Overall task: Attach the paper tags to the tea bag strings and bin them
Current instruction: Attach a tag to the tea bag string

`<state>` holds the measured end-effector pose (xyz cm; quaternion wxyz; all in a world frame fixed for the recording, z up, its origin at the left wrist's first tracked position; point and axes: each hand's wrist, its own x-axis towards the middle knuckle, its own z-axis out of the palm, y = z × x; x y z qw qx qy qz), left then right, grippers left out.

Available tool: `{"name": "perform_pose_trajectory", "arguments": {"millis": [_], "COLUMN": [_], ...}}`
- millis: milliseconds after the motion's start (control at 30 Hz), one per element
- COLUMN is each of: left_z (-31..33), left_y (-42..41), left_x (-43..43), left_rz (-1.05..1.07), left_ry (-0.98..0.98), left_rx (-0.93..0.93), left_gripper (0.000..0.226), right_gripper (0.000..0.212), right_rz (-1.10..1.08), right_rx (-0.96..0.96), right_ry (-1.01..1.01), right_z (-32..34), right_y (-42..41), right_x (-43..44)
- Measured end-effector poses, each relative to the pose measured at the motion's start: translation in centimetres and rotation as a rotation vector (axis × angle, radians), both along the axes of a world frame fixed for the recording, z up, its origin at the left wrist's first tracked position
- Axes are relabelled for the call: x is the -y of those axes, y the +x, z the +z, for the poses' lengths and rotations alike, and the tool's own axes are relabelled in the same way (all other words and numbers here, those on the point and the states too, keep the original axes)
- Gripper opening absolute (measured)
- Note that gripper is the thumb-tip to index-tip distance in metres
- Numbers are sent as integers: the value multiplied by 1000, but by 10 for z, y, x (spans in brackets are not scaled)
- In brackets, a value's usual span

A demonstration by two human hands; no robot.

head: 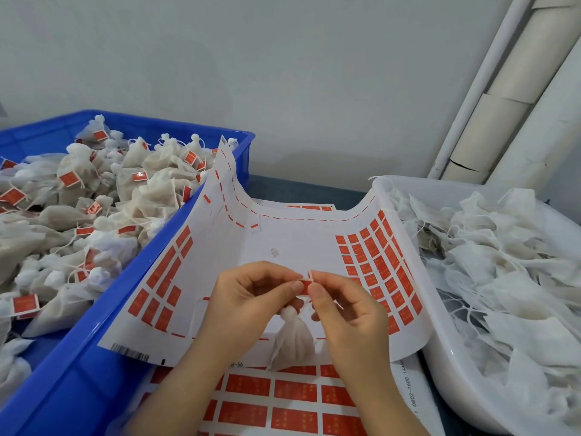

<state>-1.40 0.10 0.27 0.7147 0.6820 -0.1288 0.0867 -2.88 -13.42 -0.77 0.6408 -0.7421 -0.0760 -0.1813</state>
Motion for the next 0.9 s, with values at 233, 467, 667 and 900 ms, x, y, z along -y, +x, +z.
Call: {"name": "perform_pose_trajectory", "arguments": {"millis": [233, 467, 667, 900], "left_z": [-3, -1, -2, -2], "left_y": [0, -2, 0, 1], "left_x": [0, 0, 0, 1], "left_rz": [-29, 17, -5, 19], "left_ry": [135, 149, 118, 55], "left_rx": [34, 43, 39, 45], "left_gripper": [13, 19, 12, 11], "right_gripper": [15, 10, 14, 31], "right_rz": [-43, -53, -48, 127], "right_rx": [106, 110, 184, -90], "right_ry": [-157, -108, -166, -38], "right_z": [-4, -3, -4, -3], "right_y": [1, -2, -1, 3], "right_x": [-2, -4, -4, 2]}}
